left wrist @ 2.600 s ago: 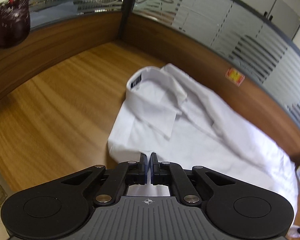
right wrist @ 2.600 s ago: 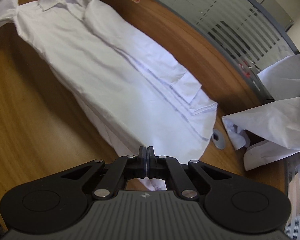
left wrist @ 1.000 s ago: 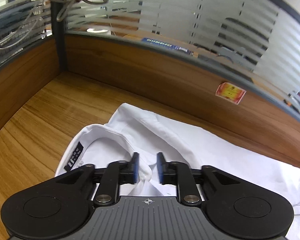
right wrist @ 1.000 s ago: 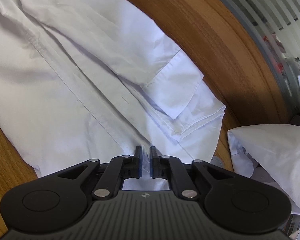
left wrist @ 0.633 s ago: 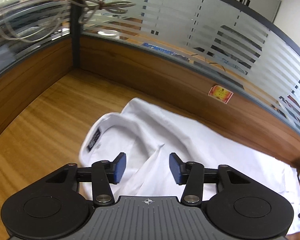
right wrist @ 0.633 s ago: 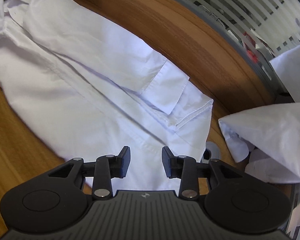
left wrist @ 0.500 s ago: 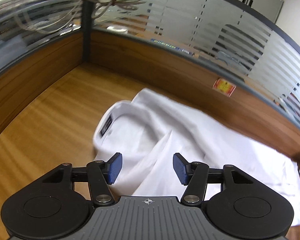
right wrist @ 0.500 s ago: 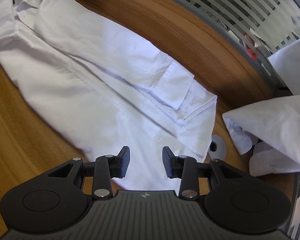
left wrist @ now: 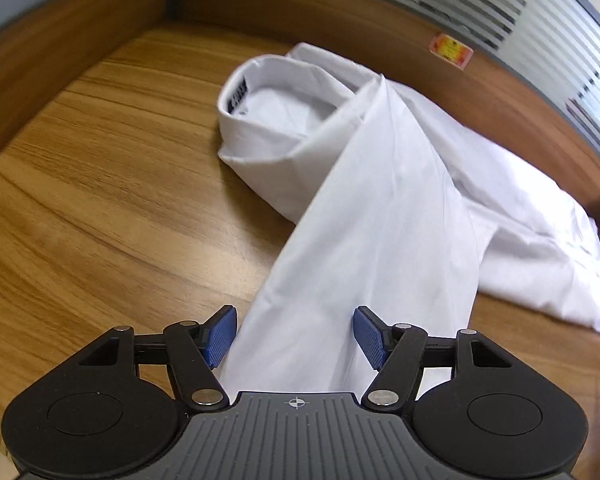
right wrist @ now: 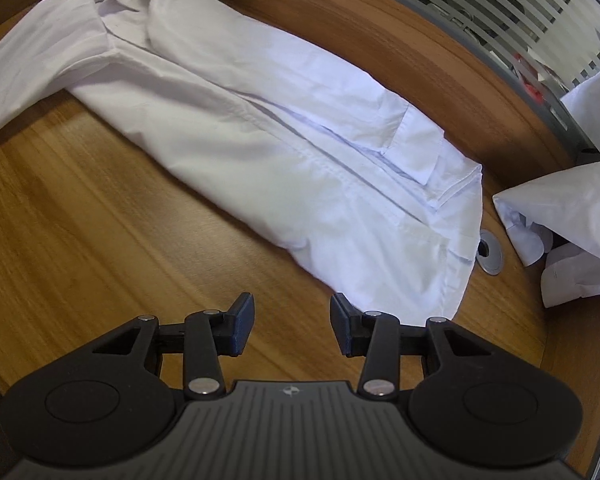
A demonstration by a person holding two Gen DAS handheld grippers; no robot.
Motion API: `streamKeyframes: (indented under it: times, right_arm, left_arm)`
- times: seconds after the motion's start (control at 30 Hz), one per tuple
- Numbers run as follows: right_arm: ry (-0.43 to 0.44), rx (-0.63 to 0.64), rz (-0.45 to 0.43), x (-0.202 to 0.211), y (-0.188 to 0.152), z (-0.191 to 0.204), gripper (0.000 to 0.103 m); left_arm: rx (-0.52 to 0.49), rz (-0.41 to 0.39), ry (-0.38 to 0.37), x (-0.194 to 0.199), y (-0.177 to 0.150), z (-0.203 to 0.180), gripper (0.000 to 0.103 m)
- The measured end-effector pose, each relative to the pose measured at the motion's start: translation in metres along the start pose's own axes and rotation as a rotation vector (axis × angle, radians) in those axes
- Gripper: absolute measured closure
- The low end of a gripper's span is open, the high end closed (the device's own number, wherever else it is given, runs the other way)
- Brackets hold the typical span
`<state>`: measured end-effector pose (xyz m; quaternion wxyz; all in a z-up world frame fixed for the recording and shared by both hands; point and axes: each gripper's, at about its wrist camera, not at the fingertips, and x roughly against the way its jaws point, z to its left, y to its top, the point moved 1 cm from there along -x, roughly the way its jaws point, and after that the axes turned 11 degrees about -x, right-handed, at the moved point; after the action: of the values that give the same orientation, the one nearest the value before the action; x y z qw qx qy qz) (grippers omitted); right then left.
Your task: Fold clothes
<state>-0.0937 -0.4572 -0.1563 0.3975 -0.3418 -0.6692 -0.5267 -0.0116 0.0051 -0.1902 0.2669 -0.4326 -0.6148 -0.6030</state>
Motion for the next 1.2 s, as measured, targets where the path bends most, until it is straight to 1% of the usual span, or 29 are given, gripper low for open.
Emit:
streamKeyframes:
  times: [0.07, 0.1, 0.17, 0.2, 0.23, 0.33, 0.57, 0.77, 0.83, 0.93, 1.03, 1.13, 1.2]
  right_arm:
    - [0.004, 0.005, 0.004, 0.003, -0.001, 0.008, 0.056]
    - [0.005, 0.013, 0.004, 0.005, -0.001, 0.013, 0.055]
    - [0.008, 0.029, 0.005, 0.009, -0.002, 0.022, 0.052]
    - [0.009, 0.030, 0.003, 0.010, -0.002, 0.026, 0.051]
    - [0.011, 0.031, 0.000, 0.011, -0.001, 0.029, 0.051]
    - [0.005, 0.017, -0.009, 0.015, -0.002, 0.036, 0.051]
    - [-0.012, -0.032, -0.033, 0.024, -0.006, 0.046, 0.051]
    - [-0.028, -0.101, -0.056, 0.033, -0.008, 0.047, 0.050]
    - [-0.023, -0.140, -0.074, 0.037, -0.006, 0.045, 0.050]
    - [0.023, -0.217, -0.109, 0.046, 0.003, 0.043, 0.050]
    - [0.140, -0.336, -0.152, 0.054, 0.024, 0.047, 0.050]
    - [0.308, -0.410, -0.221, 0.062, 0.053, 0.065, 0.050]
    - [0.394, -0.409, -0.254, 0.060, 0.076, 0.085, 0.047]
  left_arm:
    - [-0.024, 0.003, -0.027, -0.005, -0.001, 0.001, 0.036]
    - [-0.041, 0.004, -0.050, -0.007, 0.000, 0.000, 0.039]
    - [-0.075, 0.004, -0.097, -0.012, 0.001, -0.003, 0.066]
    - [-0.097, 0.006, -0.118, -0.012, 0.003, -0.005, 0.086]
    - [-0.119, 0.008, -0.138, -0.012, 0.004, -0.007, 0.095]
    - [-0.125, -0.038, -0.180, -0.001, 0.025, -0.014, 0.097]
    - [-0.135, -0.150, -0.279, 0.024, 0.075, -0.030, 0.097]
    - [-0.143, -0.246, -0.363, 0.046, 0.118, -0.043, 0.097]
    - [-0.151, -0.253, -0.365, 0.042, 0.136, -0.049, 0.097]
    - [-0.160, -0.250, -0.373, 0.035, 0.159, -0.059, 0.097]
    - [-0.168, -0.239, -0.385, 0.026, 0.177, -0.069, 0.097]
    - [-0.174, -0.219, -0.384, 0.017, 0.187, -0.074, 0.097]
    - [-0.178, -0.205, -0.381, 0.013, 0.191, -0.077, 0.097]
